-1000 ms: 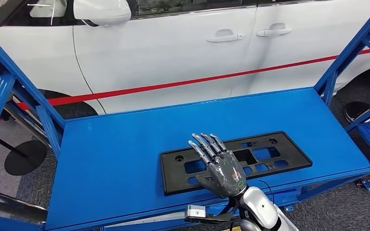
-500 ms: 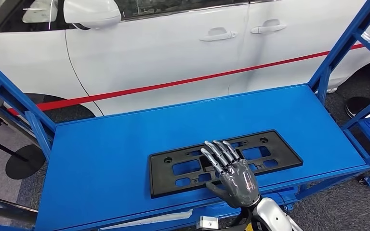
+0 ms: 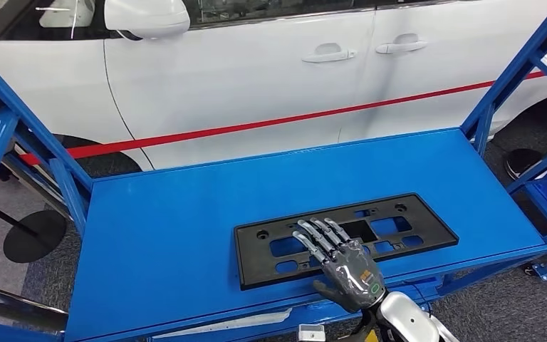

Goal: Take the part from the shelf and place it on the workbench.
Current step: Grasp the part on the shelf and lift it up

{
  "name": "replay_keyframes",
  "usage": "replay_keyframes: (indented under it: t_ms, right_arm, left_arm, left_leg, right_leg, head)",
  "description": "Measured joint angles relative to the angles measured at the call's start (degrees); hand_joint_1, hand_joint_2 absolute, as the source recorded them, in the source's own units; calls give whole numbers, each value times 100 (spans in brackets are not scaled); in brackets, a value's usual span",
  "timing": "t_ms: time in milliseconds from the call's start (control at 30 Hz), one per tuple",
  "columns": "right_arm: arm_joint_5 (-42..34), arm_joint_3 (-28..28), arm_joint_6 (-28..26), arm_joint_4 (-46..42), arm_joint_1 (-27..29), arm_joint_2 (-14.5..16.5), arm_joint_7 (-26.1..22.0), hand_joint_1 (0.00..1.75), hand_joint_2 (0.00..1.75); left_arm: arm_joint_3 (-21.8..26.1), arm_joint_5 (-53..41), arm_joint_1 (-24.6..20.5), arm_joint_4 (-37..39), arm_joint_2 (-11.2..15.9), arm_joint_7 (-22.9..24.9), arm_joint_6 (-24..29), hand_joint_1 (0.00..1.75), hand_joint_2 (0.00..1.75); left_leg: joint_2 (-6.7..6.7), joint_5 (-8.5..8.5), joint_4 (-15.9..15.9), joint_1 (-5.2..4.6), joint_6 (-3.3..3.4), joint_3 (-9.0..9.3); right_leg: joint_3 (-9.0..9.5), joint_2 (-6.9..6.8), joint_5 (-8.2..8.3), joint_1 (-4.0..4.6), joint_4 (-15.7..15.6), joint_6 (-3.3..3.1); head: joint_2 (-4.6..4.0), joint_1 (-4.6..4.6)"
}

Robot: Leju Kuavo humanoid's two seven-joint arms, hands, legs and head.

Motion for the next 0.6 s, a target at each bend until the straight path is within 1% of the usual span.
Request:
replay_keyframes:
  t_ms: [33,67,100,133,200,233,267,300,333,400,433,467,500,533,567,600]
  right_arm:
    - [-12,-3,13,1,-35,-14,0,0,175]
    - [-17,-7,18,1,-68,-25,1,0,175]
    - [-20,-11,18,-1,-94,-34,0,0,175]
    - [-21,-15,21,-2,-112,-42,-1,0,175]
    - [-33,-19,56,-3,-141,-54,-20,0,175]
    - [-57,-18,107,-1,-167,-58,-49,0,175]
    - [-107,-17,187,2,-215,-60,-93,0,175]
    - [-188,-13,289,12,-291,-70,-147,0,175]
    - [-287,-4,404,30,-386,-84,-206,0,175]
    - [-546,38,636,115,-633,-141,-336,0,175]
    - [-664,62,727,170,-744,-167,-394,0,175]
    - [-776,85,793,229,-847,-195,-440,0,175]
    - [-863,103,829,280,-924,-215,-471,0,175]
    - [-928,124,845,321,-992,-234,-489,0,175]
    - [-985,150,856,355,-1054,-254,-500,0,175]
    - [-1031,179,865,382,-1106,-276,-504,0,175]
  left_arm:
    - [0,-3,-1,0,-1,0,0,0,0]
    - [0,-7,-3,0,-1,0,0,0,0]
    - [0,-9,-5,0,-1,0,0,0,0]
    - [0,-10,-6,0,0,0,0,0,0]
    - [0,-12,-7,0,1,2,1,0,0]
    - [0,-12,-7,0,2,3,3,0,0]
    - [0,-10,-7,0,2,6,6,0,0]
    - [0,-6,-8,0,2,9,11,0,0]
    - [0,0,-9,0,3,14,17,0,0]
    - [0,16,-9,0,3,22,25,0,0]
    - [0,21,-8,0,3,24,26,0,0]
    - [0,23,-6,0,3,24,26,0,0]
    - [0,21,-4,0,3,24,26,0,0]
    - [0,18,-3,0,3,24,26,0,0]
    - [0,16,-4,0,5,24,26,0,0]
    - [0,17,-9,0,9,24,25,0,0]
  left_leg:
    - [-3,-6,9,2,-10,6]
    - [-6,-12,17,-3,-27,8]
    - [-11,-19,28,-10,-52,4]
    - [-14,-22,34,-17,-82,-2]
    - [-18,-21,31,-24,-140,-11]
    - [-17,-34,40,-19,-171,-18]
    - [-18,-85,98,-13,-200,-43]
    - [-19,-191,252,-7,-227,-112]
    - [-20,-337,489,-2,-246,-219]
    - [-21,-704,1278,4,-265,-589]
    - [-21,-805,1599,5,-267,-745]
    - [-21,-810,1766,5,-264,-830]
    - [-21,-687,1662,5,-252,-786]
    - [-21,-475,1323,4,-228,-626]
    - [-21,-260,886,0,-195,-422]
    - [-21,-114,486,-10,-165,-235]
  right_leg:
    - [214,-4,202,-2,-422,-10]
    - [418,-8,348,1,-820,-26]
    - [560,-8,440,14,-1116,-47]
    - [621,-7,461,28,-1262,-70]
    - [612,5,464,49,-1290,-121]
    - [609,6,474,40,-1299,-155]
    - [608,6,485,32,-1310,-192]
    - [605,5,497,25,-1323,-232]
    - [602,2,506,20,-1333,-263]
    - [585,2,511,33,-1332,-292]
    - [582,0,512,41,-1331,-295]
    - [582,-2,513,50,-1330,-297]
    - [588,-3,512,58,-1328,-296]
    - [598,-4,510,65,-1327,-294]
    - [607,-3,507,70,-1326,-289]
    - [607,-2,501,84,-1317,-278]
  head:
    - [0,1]
    - [0,0]
    - [0,0]
    - [0,-3]
    - [1,-6]
    - [1,-8]
    - [1,-8]
    - [1,-10]
    - [1,-11]
    - [1,-13]
    - [1,-13]
    - [1,-13]
    - [1,-13]
    - [1,-13]
    - [1,-12]
    - [0,-11]
